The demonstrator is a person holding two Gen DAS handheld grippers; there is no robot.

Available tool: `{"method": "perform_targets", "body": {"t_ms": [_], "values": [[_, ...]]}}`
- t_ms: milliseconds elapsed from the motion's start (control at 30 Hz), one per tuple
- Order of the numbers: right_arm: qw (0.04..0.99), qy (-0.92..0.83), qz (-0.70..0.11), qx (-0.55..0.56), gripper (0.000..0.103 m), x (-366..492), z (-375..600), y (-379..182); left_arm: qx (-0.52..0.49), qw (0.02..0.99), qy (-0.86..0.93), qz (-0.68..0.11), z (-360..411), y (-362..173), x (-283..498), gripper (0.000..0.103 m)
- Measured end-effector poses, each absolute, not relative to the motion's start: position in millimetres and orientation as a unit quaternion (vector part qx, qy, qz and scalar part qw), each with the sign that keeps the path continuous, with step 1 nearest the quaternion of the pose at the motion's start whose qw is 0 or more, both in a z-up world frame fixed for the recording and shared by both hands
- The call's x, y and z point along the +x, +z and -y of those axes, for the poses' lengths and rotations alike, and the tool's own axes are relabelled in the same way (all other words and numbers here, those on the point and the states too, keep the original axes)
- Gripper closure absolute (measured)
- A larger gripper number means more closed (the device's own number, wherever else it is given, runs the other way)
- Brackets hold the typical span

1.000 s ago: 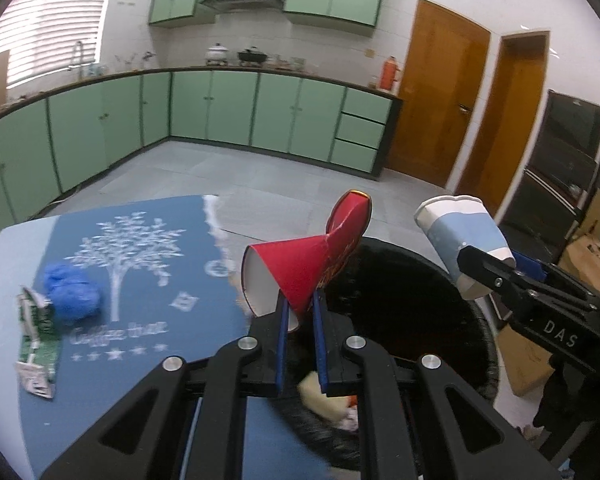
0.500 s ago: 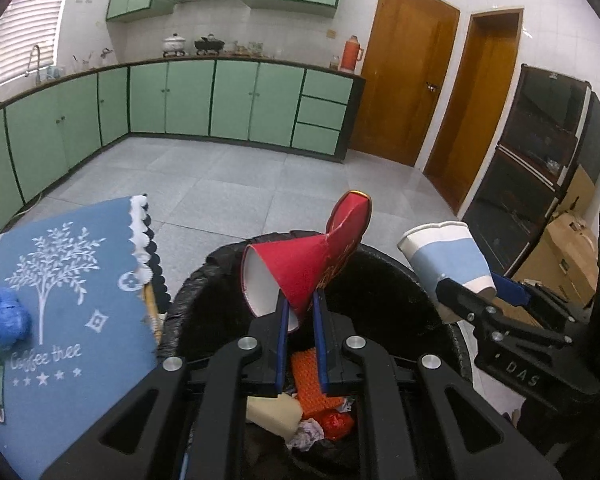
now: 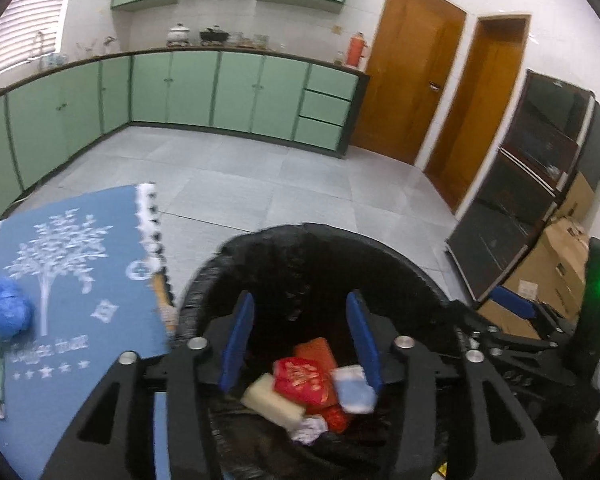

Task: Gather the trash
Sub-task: 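Open both grippers to drop the two paper cups into the bin, then move both open grippers back over the milk carton and blue bag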

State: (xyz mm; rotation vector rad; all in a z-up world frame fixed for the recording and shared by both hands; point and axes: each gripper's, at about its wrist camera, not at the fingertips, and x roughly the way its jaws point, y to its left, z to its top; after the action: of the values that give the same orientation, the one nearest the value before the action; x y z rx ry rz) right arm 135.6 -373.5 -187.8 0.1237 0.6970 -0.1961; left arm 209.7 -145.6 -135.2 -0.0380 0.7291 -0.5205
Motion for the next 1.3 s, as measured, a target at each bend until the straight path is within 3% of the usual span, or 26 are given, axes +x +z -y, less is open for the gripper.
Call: {"method": "perform_targets", "body": {"t_ms": [133, 767, 1300], "values": [[0.934, -0.086, -0.340, 0.074, 0.010, 138.0, 361.2, -177.6, -0.020, 0.915, -0.214, -0.342, 111.8, -128.5, 202.6, 0.040], [0.943, 0.092, -0.316, 0.037, 0.009, 184.4, 182.8, -161.3, -0.028, 0.936, 0.031, -0.350, -104.2, -159.2, 185.4, 0.040], [0.926, 0.134, -0.352, 0.017, 0.009, 226.8, 101.2, -197.5, -0.038, 0.908, 0.047, -0.415, -137.8, -221.5, 210.4, 0.038]]}}
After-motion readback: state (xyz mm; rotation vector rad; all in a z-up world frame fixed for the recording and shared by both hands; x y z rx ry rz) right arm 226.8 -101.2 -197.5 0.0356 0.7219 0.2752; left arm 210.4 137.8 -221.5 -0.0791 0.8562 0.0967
